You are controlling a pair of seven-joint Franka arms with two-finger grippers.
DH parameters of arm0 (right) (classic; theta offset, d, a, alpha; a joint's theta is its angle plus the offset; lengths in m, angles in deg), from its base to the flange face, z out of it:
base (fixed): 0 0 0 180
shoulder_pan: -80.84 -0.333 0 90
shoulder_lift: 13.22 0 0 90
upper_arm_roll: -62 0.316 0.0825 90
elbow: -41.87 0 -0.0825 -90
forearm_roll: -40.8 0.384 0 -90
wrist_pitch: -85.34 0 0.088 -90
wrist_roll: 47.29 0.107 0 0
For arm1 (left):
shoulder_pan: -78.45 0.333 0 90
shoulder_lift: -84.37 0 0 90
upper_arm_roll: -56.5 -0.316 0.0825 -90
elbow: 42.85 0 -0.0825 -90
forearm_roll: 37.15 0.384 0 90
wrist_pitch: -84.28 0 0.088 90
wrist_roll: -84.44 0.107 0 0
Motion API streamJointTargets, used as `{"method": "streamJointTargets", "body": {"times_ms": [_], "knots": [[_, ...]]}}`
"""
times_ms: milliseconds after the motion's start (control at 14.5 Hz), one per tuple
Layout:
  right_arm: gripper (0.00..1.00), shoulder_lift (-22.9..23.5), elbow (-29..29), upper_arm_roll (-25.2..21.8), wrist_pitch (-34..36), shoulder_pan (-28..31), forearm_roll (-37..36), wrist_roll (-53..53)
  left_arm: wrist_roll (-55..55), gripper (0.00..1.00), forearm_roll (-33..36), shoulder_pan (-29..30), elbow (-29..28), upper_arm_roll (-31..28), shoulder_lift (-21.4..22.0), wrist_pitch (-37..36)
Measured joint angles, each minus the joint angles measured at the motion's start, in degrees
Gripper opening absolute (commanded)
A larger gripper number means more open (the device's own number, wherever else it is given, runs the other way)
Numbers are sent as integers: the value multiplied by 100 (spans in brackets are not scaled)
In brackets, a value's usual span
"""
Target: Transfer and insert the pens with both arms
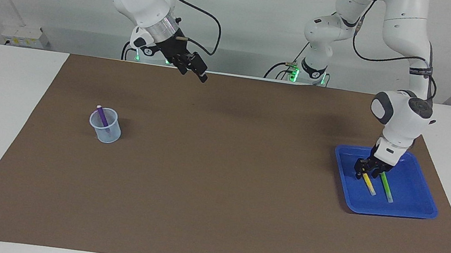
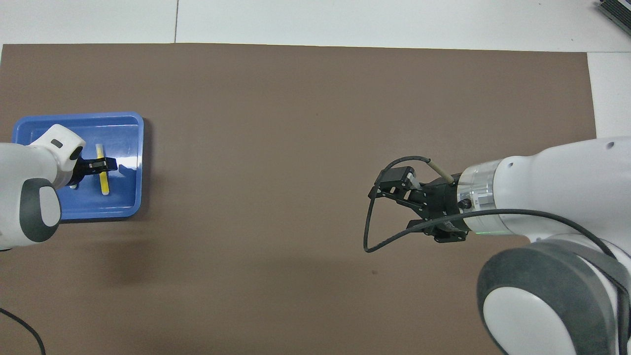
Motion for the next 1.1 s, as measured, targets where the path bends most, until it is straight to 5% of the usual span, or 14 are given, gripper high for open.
{"method": "streamJointTargets", "body": {"times_ms": [620,1102], "knots": [[100,0,-4,-2,0,0,0,0,58,63,7,-5,213,-12,-226,-39],[100,-1,-7,-5,0,1,0,0,70,42,7,-4,221,-13,-228,-39]]}}
